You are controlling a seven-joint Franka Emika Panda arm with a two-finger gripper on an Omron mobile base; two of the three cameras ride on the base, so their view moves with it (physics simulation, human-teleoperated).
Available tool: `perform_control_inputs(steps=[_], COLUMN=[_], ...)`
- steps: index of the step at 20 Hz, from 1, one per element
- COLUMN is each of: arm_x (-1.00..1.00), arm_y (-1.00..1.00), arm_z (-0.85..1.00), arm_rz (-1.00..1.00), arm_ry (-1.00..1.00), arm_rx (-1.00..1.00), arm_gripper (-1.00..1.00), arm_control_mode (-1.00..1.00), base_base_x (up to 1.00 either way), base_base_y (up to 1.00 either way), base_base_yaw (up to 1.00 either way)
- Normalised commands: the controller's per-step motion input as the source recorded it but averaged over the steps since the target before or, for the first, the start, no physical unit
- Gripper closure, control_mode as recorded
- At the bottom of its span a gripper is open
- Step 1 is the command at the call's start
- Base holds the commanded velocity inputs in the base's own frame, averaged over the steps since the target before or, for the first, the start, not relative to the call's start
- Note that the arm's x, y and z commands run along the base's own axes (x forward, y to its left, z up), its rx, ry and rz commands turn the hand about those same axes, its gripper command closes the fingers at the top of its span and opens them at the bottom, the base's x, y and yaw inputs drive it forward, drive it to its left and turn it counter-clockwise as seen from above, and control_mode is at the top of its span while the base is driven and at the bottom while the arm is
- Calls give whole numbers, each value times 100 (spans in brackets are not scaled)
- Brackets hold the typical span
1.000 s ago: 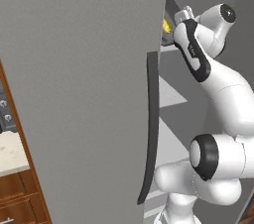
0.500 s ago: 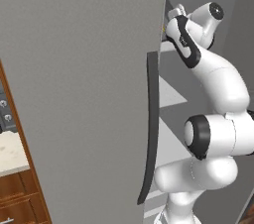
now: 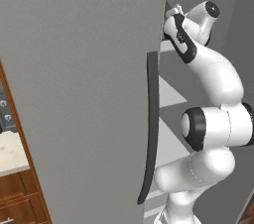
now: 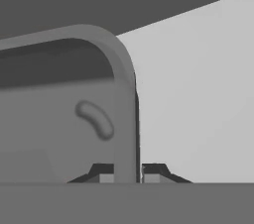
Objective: Take the lemon wedge and corn out of the freezer and place them in the tupperware container on the counter. Then put the tupperware containing the vegetables back in the freezer.
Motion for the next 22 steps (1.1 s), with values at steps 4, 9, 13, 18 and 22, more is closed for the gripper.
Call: perform_control_inputs(steps=[4, 9, 13, 18, 22], arm_x=[37, 42, 39, 21, -12], arm_y=[2, 11, 9, 8, 9], arm_z=[-30, -34, -24, -10, 4], arm_rz=[0, 0, 0, 0, 0], arm_ry=[0, 0, 0, 0, -7], arm_rx=[0, 0, 0, 0, 0], arm_gripper=[100, -100, -100, -100, -100], arm_control_mode=[-100, -100, -100, -100, -100], base_base_x=[0, 0, 0, 0, 0], base_base_y=[0, 0, 0, 0, 0], base_base_yaw=[0, 0, 0, 0, 0])
